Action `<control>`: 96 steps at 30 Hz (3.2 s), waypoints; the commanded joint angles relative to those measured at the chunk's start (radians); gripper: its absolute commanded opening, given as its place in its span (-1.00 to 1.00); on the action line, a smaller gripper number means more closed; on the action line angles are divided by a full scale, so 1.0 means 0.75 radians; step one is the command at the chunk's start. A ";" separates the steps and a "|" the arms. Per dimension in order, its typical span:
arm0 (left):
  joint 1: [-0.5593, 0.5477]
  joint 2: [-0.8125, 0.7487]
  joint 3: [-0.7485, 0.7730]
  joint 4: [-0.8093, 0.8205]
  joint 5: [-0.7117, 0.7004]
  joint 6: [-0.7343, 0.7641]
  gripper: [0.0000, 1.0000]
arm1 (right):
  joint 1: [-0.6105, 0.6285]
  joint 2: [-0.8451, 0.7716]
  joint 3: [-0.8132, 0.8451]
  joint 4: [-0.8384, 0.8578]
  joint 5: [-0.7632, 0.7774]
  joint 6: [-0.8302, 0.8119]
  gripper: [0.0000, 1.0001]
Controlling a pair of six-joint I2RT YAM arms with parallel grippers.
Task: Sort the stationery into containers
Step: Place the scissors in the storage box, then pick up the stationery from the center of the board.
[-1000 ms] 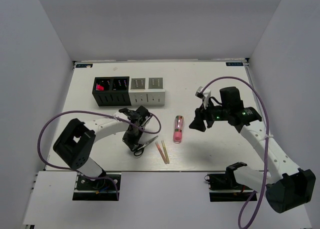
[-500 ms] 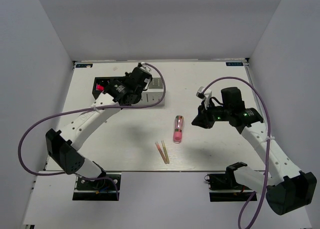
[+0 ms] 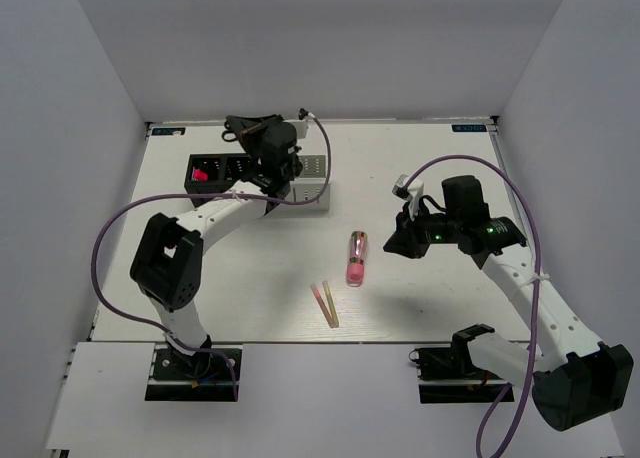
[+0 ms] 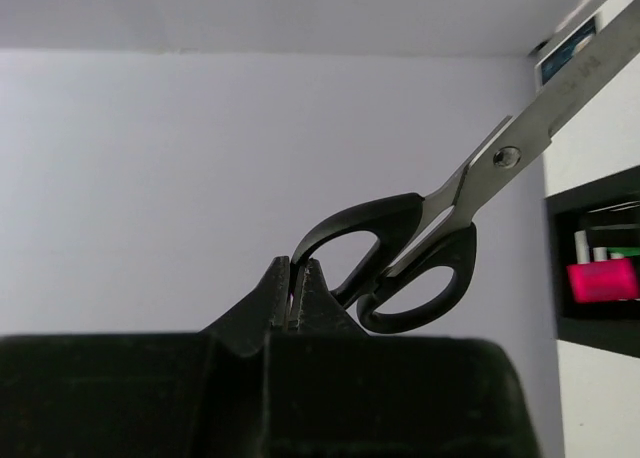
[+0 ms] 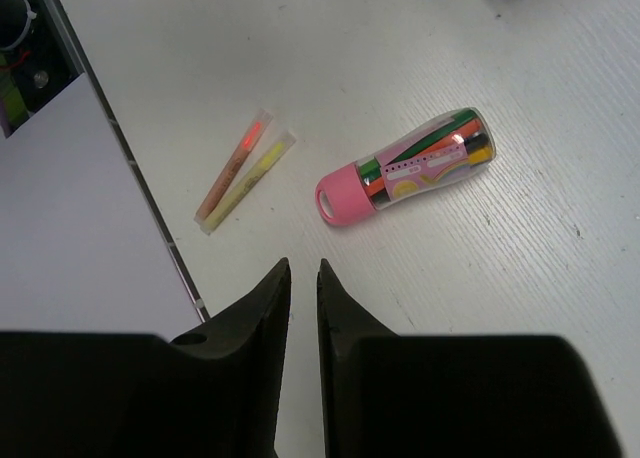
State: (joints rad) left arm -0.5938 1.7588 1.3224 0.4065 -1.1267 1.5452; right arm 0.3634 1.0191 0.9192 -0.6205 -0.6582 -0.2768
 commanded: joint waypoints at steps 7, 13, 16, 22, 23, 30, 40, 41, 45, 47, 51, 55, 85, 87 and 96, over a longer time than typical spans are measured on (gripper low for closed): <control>0.119 -0.169 -0.035 -0.153 -0.058 -0.049 -0.99 | -0.002 0.003 0.008 0.017 -0.024 -0.007 -0.60; 0.139 -0.173 -0.086 -0.384 -0.022 -0.217 -0.99 | -0.004 -0.005 0.006 0.017 -0.024 -0.003 -0.60; 0.155 -0.159 -0.098 -0.458 -0.005 -0.264 -0.99 | -0.004 -0.007 0.006 0.019 -0.022 -0.005 -0.60; 0.180 -0.124 -0.135 -0.497 0.009 -0.305 -0.99 | -0.008 -0.013 0.008 0.011 -0.018 -0.009 -0.60; 0.182 -0.110 -0.137 -0.503 0.011 -0.313 -0.99 | -0.004 -0.013 0.008 0.011 -0.016 -0.013 -0.60; 0.178 -0.042 -0.135 -0.538 0.017 -0.356 -0.99 | 0.002 -0.017 0.016 0.001 -0.010 -0.028 -0.60; 0.166 0.001 -0.137 -0.552 0.032 -0.320 -0.99 | -0.002 -0.011 0.022 -0.009 -0.016 -0.038 -0.60; 0.162 0.005 -0.139 -0.516 0.034 -0.312 -0.99 | -0.002 -0.011 0.020 -0.011 -0.018 -0.036 -0.60; 0.156 0.042 -0.129 -0.450 0.019 -0.277 -0.80 | -0.002 -0.011 0.024 -0.011 -0.022 -0.038 -0.60; 0.154 0.054 -0.131 -0.413 0.021 -0.267 -0.56 | -0.002 -0.011 0.024 -0.015 -0.020 -0.040 -0.57; 0.151 0.054 -0.141 -0.315 0.007 -0.209 0.19 | 0.002 -0.011 0.022 -0.013 -0.024 -0.040 -0.57; 0.147 0.050 -0.127 -0.266 0.001 -0.207 0.54 | 0.000 -0.009 0.024 -0.017 -0.030 -0.044 -0.54; -0.442 -0.572 -0.230 -1.897 1.277 -3.029 0.39 | -0.006 0.208 0.108 -0.038 0.530 0.136 0.79; -0.482 -0.621 -0.270 -1.825 1.249 -3.056 0.34 | -0.004 0.208 0.088 -0.005 0.512 0.170 -0.40; -0.628 -0.582 -0.362 -1.418 1.081 -3.073 0.32 | -0.039 0.192 0.030 0.109 0.626 0.314 0.79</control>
State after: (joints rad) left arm -1.0439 1.3338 1.0725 -0.8314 -0.2821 -0.7197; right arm 0.3515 1.1862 0.9520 -0.5972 -0.2436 -0.0891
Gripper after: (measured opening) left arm 0.569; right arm 0.796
